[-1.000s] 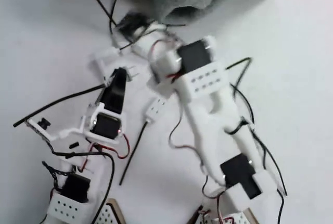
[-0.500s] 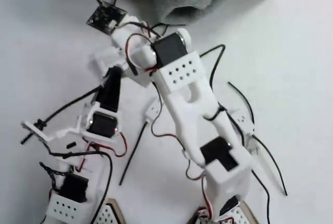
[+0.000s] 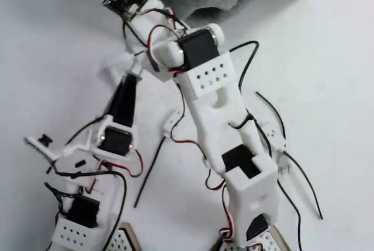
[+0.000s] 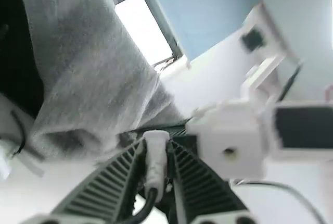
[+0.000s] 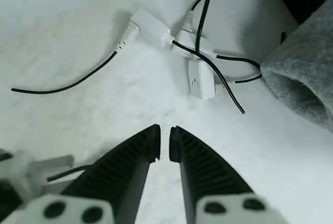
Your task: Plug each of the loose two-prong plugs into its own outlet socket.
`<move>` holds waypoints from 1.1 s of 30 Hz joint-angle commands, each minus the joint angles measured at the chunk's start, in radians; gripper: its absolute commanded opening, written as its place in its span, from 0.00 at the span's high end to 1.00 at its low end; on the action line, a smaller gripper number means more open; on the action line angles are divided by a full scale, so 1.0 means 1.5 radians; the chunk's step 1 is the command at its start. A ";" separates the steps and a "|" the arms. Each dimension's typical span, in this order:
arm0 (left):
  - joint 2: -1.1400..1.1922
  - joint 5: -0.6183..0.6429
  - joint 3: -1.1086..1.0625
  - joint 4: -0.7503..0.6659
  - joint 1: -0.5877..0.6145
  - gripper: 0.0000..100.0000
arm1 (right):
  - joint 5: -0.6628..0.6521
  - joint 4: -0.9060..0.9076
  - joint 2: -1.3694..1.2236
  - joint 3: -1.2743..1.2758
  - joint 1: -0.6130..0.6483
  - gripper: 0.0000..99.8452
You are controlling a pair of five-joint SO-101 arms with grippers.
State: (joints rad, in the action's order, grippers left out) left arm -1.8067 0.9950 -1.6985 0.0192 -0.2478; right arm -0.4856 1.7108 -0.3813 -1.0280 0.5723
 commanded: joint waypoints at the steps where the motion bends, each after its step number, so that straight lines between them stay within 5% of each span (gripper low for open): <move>1: -0.006 0.001 0.004 0.023 0.004 0.98 | 0.012 0.008 0.013 -0.036 -0.101 0.96; 7: -0.004 0.005 0.034 0.100 0.005 0.98 | 0.062 0.010 0.027 -0.003 -0.275 0.96; 13: 0.066 0.046 0.144 0.183 0.061 0.98 | 0.083 0.008 0.160 0.255 -0.369 0.96; 18: 0.337 0.049 0.305 0.210 0.064 0.98 | 0.084 0.005 0.297 0.495 -0.409 0.96; 26: 0.798 0.049 0.672 0.480 0.050 0.98 | 0.084 -0.117 0.436 0.828 -0.505 0.96; 33: 1.037 0.078 0.878 0.670 -0.006 0.98 | 0.085 -0.308 0.469 1.105 -0.520 0.96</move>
State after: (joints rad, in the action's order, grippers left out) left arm -0.3521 1.0779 -0.5232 0.9490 -0.2279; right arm -0.3705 1.3947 0.2723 0.4434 -0.2025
